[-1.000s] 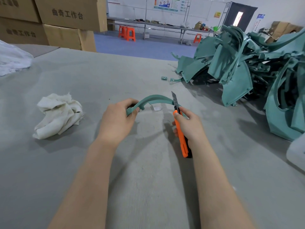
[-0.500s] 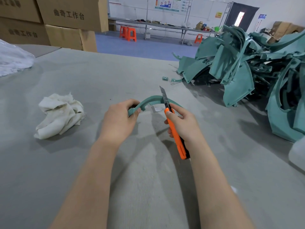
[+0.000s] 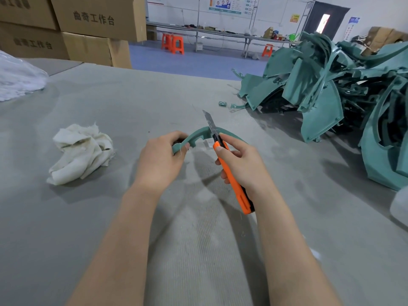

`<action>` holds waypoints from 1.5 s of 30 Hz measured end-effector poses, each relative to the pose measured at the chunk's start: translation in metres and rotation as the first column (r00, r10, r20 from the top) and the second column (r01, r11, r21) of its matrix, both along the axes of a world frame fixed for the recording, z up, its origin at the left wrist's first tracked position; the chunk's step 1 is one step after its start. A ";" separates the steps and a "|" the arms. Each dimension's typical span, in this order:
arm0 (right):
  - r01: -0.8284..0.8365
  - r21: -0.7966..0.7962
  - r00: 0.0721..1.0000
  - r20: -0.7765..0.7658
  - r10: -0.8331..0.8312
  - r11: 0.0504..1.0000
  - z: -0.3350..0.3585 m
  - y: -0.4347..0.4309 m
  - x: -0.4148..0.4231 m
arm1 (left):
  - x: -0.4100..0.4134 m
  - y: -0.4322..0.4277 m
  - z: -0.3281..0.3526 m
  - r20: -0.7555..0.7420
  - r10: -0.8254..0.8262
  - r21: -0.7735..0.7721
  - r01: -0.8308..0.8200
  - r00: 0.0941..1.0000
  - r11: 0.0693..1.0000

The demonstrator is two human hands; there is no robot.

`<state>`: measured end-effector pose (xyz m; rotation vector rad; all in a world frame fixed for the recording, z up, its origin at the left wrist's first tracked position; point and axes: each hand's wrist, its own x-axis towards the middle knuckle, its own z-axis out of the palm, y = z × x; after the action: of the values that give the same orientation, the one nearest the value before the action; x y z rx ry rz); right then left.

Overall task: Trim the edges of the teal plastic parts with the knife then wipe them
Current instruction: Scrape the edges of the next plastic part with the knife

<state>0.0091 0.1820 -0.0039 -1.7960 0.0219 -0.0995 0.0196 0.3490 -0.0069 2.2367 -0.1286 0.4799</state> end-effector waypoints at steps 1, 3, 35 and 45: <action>-0.005 0.008 1.000 -0.003 0.005 1.000 0.000 0.000 0.000 | 0.000 0.000 0.000 0.004 0.001 0.003 -0.001 1.000 1.000; -0.028 0.022 1.000 -0.010 0.028 0.999 0.001 0.000 -0.002 | 0.001 0.000 0.000 0.001 -0.001 0.006 0.001 1.000 1.000; -0.068 0.017 0.996 0.053 0.067 0.998 0.009 -0.006 -0.011 | 0.001 -0.004 0.001 -0.050 0.010 -0.056 -0.013 0.999 0.998; -0.063 -0.100 0.995 0.064 0.070 0.993 0.005 -0.005 -0.011 | 0.003 -0.003 0.000 -0.031 0.010 -0.035 -0.012 0.999 0.999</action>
<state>-0.0022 0.1767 0.0007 -1.8879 -0.0929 -0.1152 0.0222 0.3459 -0.0072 2.2102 -0.0911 0.4497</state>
